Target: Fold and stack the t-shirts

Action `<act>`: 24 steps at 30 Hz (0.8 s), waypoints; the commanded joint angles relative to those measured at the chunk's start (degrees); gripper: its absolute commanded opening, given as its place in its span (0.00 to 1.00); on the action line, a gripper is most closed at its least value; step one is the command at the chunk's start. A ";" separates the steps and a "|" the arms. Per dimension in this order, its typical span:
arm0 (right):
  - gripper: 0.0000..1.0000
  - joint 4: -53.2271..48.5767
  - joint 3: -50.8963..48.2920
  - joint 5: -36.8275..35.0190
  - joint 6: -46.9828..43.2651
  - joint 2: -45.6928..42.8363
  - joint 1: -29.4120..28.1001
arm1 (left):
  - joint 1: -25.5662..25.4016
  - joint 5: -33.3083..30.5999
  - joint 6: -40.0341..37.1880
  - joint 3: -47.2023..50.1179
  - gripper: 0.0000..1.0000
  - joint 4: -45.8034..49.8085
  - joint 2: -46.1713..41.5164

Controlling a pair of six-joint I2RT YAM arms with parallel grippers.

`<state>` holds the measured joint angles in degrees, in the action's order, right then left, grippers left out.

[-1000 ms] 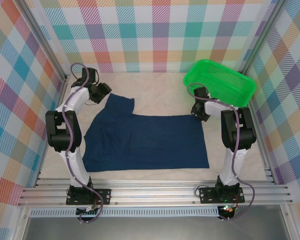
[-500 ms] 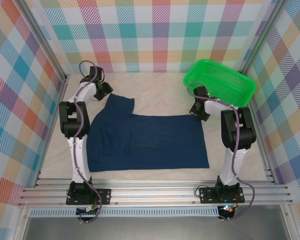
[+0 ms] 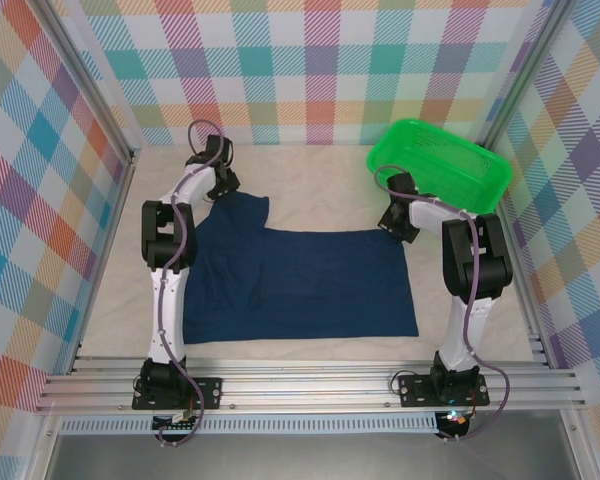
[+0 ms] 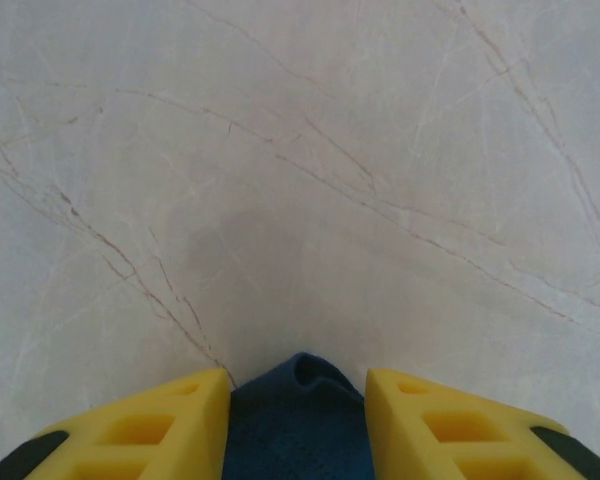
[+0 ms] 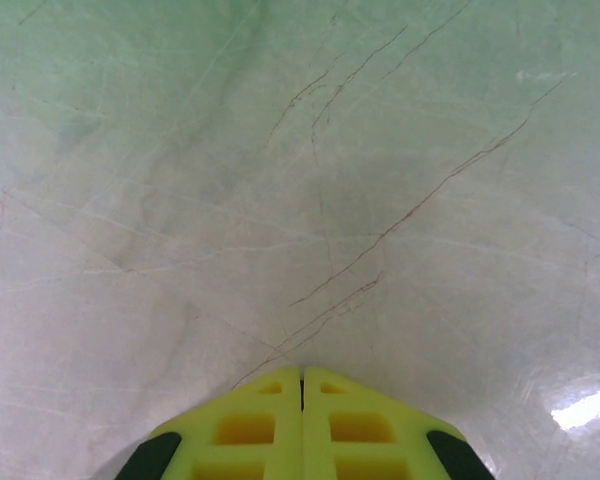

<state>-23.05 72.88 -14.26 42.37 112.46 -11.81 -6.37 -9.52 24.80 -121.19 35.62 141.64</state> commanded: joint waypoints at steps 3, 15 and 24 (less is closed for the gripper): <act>0.00 -1.45 0.24 1.74 -0.97 -1.19 -0.14 | -0.03 -2.70 0.17 -6.94 0.34 6.11 3.92; 0.00 -1.77 1.27 3.19 -1.89 -1.10 -0.14 | -0.08 -0.84 1.11 -14.25 0.00 10.26 5.78; 0.00 -2.52 2.27 3.43 -2.97 -1.52 -0.14 | -0.30 -3.74 0.12 -14.19 0.00 10.87 1.43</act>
<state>-23.99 73.73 -11.66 40.86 112.44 -11.81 -6.57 -11.40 25.67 -133.86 44.51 147.89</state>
